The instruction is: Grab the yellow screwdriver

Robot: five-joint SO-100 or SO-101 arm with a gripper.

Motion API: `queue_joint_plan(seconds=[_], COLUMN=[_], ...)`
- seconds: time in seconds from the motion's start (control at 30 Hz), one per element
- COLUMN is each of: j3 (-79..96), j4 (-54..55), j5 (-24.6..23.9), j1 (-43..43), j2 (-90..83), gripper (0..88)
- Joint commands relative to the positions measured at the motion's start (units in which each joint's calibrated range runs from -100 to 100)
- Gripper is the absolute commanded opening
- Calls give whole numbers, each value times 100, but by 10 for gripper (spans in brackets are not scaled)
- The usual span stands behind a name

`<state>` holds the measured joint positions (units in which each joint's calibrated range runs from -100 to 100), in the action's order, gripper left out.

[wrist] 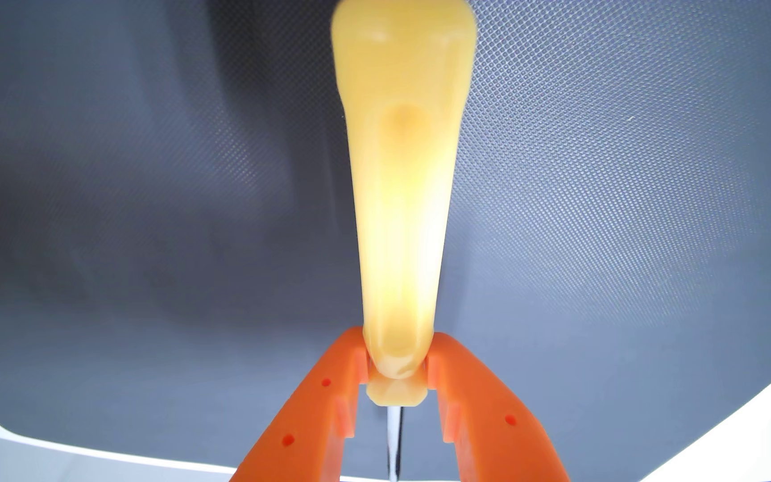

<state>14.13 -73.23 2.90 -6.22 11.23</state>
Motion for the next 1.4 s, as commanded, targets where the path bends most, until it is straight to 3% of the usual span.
queue_joint_plan(seconds=[0.0,0.37,0.8,1.37], j3=[-553,-1580,-1021,-805], j4=[-279,-1370,-1508,-1465], j5=[-5,11,11,16], j1=[-43,15,214,306], j2=[-304,-610,-1909,-2172], gripper=[8,8,9,11])
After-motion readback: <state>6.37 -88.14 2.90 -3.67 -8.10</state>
